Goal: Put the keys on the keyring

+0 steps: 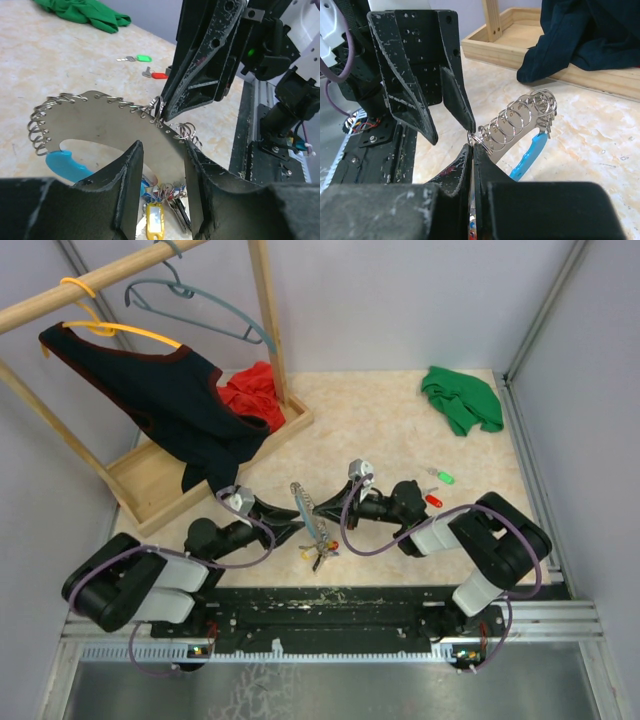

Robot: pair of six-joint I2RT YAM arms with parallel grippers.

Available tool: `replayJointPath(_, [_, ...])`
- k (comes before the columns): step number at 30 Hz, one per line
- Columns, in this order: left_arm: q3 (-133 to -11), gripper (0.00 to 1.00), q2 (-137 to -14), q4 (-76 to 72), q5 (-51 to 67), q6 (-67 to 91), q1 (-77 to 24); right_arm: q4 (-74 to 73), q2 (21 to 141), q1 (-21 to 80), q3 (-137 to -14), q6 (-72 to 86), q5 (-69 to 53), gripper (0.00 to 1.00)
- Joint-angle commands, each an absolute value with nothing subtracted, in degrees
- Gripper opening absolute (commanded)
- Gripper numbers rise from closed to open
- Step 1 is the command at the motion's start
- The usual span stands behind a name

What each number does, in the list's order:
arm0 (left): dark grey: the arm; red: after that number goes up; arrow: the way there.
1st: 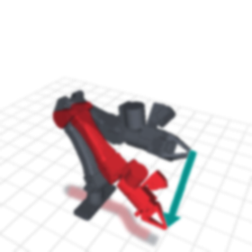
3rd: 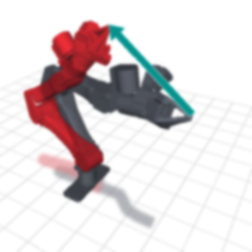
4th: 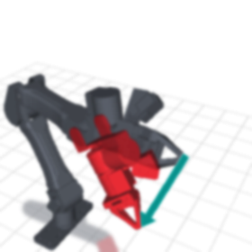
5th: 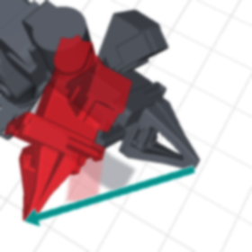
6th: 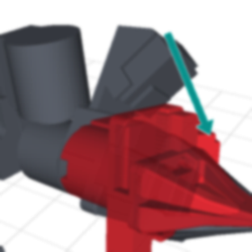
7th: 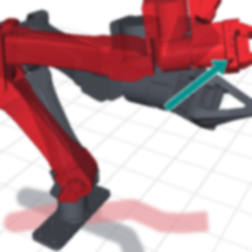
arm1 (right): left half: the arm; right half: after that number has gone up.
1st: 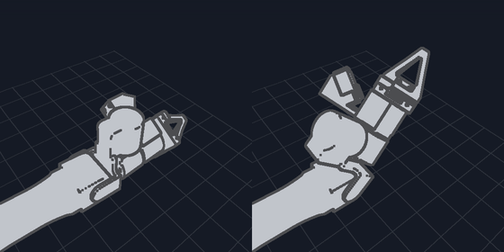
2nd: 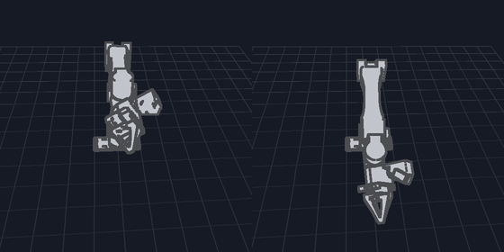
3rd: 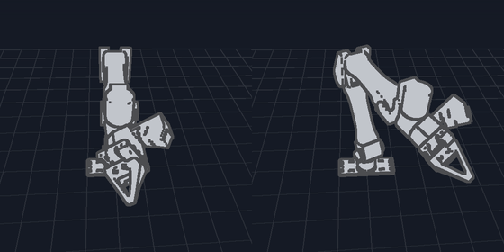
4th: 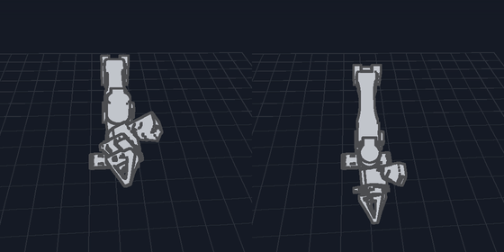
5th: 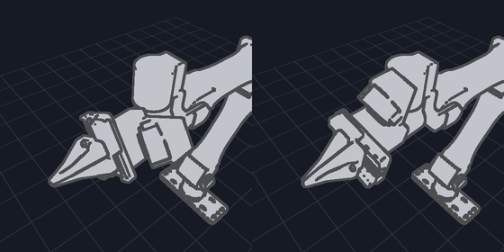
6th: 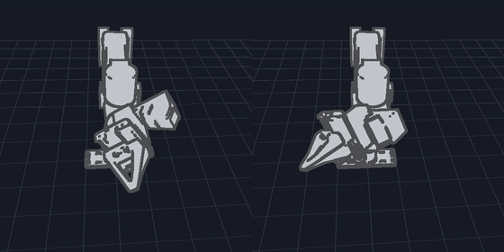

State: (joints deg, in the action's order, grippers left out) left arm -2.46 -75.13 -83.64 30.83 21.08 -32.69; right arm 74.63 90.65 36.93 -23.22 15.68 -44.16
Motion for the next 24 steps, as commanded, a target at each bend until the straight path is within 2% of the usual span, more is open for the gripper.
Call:
replayJointPath(1, [-2.8, 0.45, -80.8, -101.5, 36.4, 23.3, -32.1, 81.9, 90.5, 36.4, -23.7, 17.1, -45.5, 0.0])
replayJointPath(11, [-4.9, 0.48, -84.8, -102.6, 38.2, 20.1, -32.1, 85.5, 91.9, 36.4, -23.3, 18.8, -48.3, 0.0])
replayJointPath(24, [-5.6, 0.49, -82.2, -102.6, 39.3, 17.6, -32.1, 98.6, 98.9, 36.4, -22.2, 21.1, -52.5, 0.0])
